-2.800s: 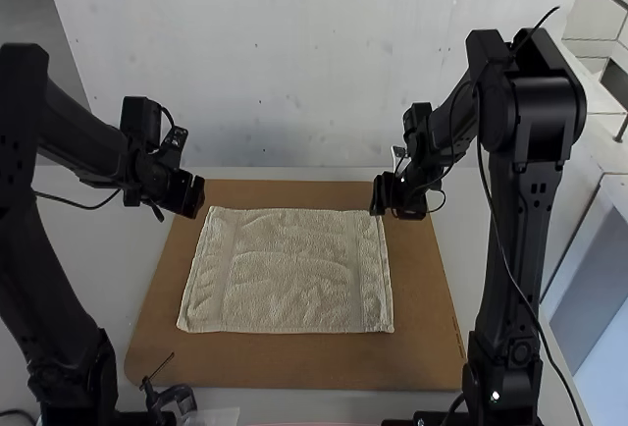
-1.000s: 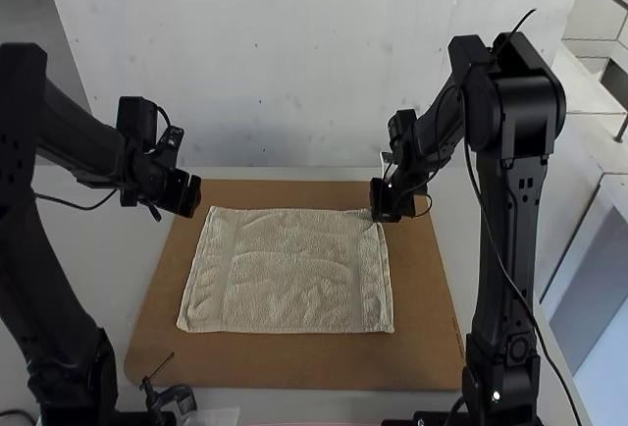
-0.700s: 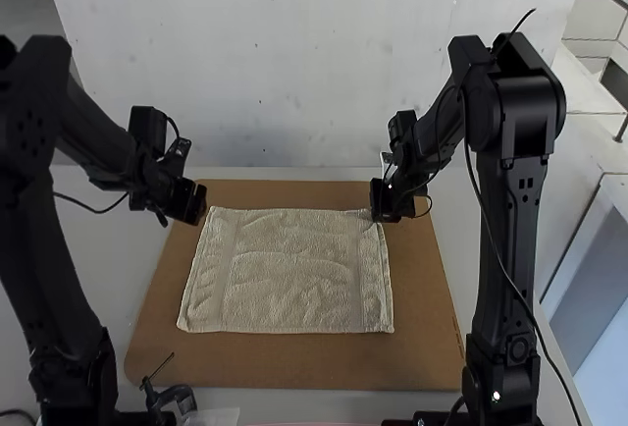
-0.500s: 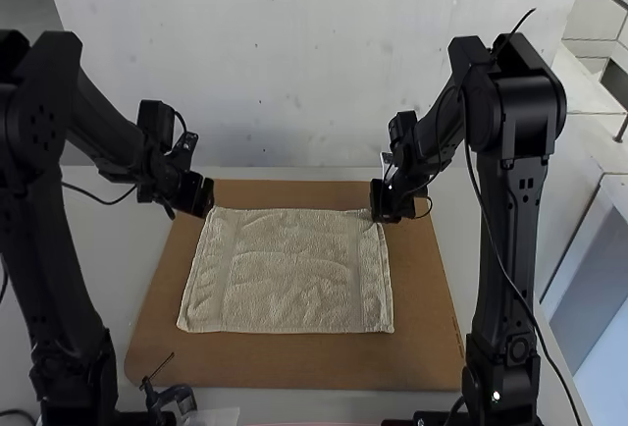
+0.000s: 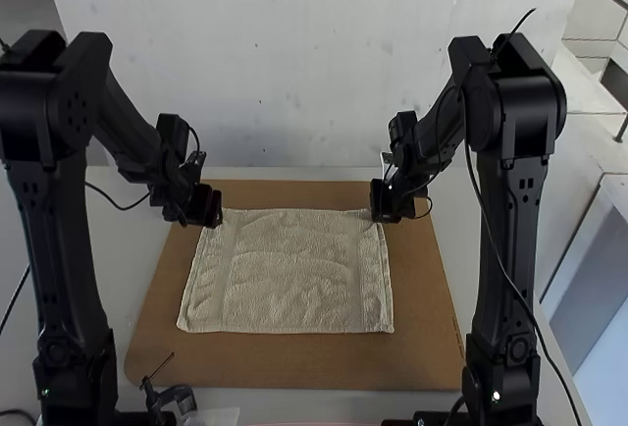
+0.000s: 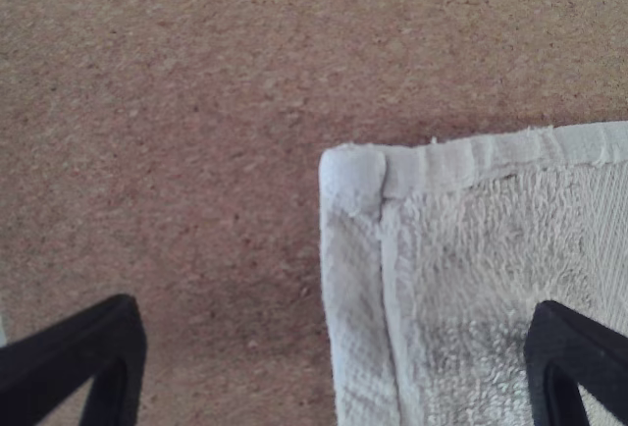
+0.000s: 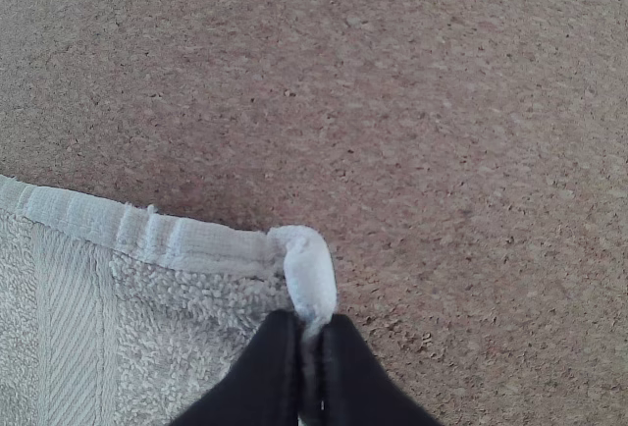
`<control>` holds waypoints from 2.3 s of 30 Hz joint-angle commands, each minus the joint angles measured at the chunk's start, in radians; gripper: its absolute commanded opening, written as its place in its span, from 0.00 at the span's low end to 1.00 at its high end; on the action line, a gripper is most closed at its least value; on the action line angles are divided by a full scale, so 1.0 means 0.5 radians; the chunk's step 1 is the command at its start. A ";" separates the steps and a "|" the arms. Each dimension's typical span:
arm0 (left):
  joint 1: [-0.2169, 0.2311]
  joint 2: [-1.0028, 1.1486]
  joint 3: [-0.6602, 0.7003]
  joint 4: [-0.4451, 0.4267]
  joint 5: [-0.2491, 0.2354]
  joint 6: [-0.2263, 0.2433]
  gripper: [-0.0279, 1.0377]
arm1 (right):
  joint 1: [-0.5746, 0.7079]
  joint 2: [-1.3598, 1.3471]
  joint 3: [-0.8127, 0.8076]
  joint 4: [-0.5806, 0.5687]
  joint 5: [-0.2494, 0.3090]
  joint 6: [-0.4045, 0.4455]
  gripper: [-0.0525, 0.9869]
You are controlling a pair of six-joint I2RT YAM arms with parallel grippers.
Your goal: Fold the towel.
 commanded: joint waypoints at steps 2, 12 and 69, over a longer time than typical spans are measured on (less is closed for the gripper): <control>-0.028 0.022 0.143 -0.052 0.067 -0.060 0.82 | 0.052 -0.003 -0.067 -0.006 -0.002 0.014 0.07; -0.034 0.111 0.235 -0.165 0.168 -0.112 0.74 | 0.046 -0.006 -0.074 0.000 -0.015 0.014 0.07; -0.101 0.032 0.193 -0.131 0.150 -0.042 0.04 | -0.006 -0.221 -0.172 0.101 -0.097 0.050 0.07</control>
